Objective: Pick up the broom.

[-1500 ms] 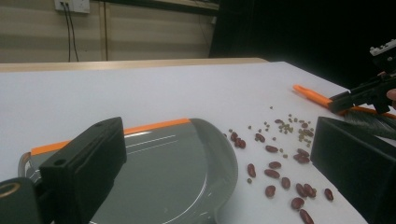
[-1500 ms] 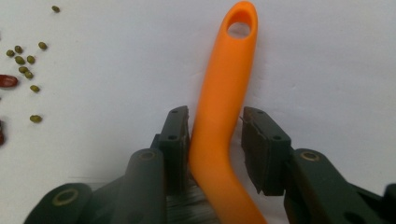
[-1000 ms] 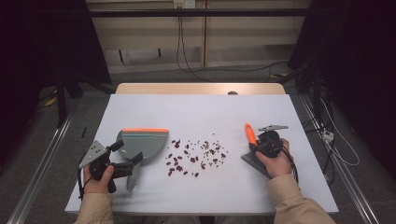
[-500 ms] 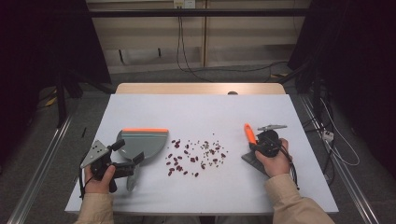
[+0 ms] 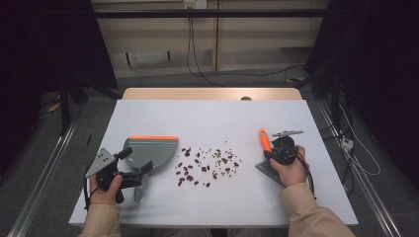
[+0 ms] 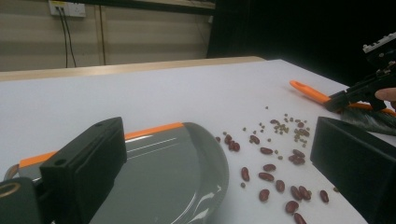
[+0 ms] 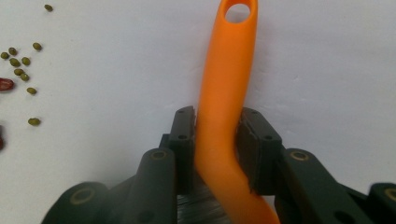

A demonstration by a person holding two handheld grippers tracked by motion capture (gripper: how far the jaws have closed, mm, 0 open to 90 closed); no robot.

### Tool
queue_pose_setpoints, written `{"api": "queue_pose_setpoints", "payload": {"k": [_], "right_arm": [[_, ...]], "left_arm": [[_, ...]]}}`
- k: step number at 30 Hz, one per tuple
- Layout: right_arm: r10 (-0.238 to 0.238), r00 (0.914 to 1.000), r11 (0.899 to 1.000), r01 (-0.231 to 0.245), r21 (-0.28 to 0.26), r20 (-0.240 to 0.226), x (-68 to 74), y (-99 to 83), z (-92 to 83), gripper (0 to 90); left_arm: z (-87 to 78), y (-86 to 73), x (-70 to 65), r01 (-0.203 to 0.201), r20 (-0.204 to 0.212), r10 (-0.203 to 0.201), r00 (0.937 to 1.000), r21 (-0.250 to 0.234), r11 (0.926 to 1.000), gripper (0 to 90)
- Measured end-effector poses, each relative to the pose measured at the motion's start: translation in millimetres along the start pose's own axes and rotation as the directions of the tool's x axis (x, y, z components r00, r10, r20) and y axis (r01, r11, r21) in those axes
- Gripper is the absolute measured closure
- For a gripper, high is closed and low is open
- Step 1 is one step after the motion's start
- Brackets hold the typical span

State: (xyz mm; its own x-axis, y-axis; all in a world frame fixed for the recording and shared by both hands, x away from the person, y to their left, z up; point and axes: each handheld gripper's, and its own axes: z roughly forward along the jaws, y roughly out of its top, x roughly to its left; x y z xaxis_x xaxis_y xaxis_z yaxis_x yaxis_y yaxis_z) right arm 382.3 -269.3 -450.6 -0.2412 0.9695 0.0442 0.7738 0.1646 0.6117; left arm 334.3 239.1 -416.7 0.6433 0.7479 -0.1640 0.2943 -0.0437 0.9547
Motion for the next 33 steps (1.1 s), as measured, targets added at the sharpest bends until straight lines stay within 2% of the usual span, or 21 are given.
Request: {"api": "queue_pose_setpoints", "payload": {"k": [7, 10, 13, 17, 18, 19, 21, 22, 25, 33], "right_arm": [[0.024, 0.9995, 1.000, -0.024, 0.002, -0.021, -3.8, 1.5, -1.7, 69.7], [0.015, 0.9997, 1.000, -0.015, 0.001, -0.017, -2.8, 2.2, -2.1, 69.9], [0.026, 0.9993, 1.000, -0.026, -0.008, -0.027, -3.0, 2.5, -3.5, 70.0], [0.019, 0.9983, 0.998, -0.022, -0.053, -0.055, -1.5, 5.3, -11.5, 70.7], [0.012, 0.9987, 0.997, -0.016, -0.074, -0.050, -0.2, 6.3, -15.0, 70.8], [0.005, 0.9979, 0.994, -0.012, -0.106, -0.065, 0.5, 7.7, -19.7, 71.1], [0.009, 0.9975, 0.993, -0.018, -0.120, -0.070, 0.4, 8.3, -22.2, 71.2], [0.017, 0.9957, 0.988, -0.030, -0.150, -0.091, -0.6, 9.4, -27.5, 71.5], [0.020, 0.9941, 0.983, -0.039, -0.181, -0.106, -1.6, 10.1, -33.0, 71.7], [0.001, 0.9907, 0.964, -0.037, -0.263, -0.136, 4.3, 14.1, -50.1, 72.3]], "left_arm": [[-1.1, 0.7, 0.9, -0.001, -0.002, 0.001, 1.0000, -0.002, 1.0000, 3.3], [-1.0, 0.8, 1.5, 0.001, -0.001, -0.001, 1.0000, -0.006, 1.0000, 3.3], [-1.5, 0.8, 1.6, -0.005, -0.003, 0.005, 1.0000, -0.002, 1.0000, 3.3], [-3.1, 1.8, 1.6, 0.002, -0.006, -0.002, 1.0000, -0.014, 0.9999, 3.3], [-3.3, 1.9, 1.8, 0.002, -0.007, -0.002, 1.0000, -0.014, 0.9999, 3.3], [-3.3, 2.0, 1.7, 0.001, -0.007, -0.001, 1.0000, -0.014, 0.9999, 3.3], [-3.2, 2.3, 1.2, -0.004, -0.007, 0.004, 1.0000, -0.011, 0.9999, 3.3], [-3.0, 2.6, 0.1, -0.001, -0.010, 0.001, 1.0000, -0.011, 0.9999, 3.3], [-2.9, 5.3, -3.1, -0.034, -0.013, 0.034, 0.9993, -0.005, 0.9994, 3.3], [-1.8, 12.1, -8.9, -0.033, 0.000, 0.033, 0.9995, -0.021, 0.9992, 3.2]]}}
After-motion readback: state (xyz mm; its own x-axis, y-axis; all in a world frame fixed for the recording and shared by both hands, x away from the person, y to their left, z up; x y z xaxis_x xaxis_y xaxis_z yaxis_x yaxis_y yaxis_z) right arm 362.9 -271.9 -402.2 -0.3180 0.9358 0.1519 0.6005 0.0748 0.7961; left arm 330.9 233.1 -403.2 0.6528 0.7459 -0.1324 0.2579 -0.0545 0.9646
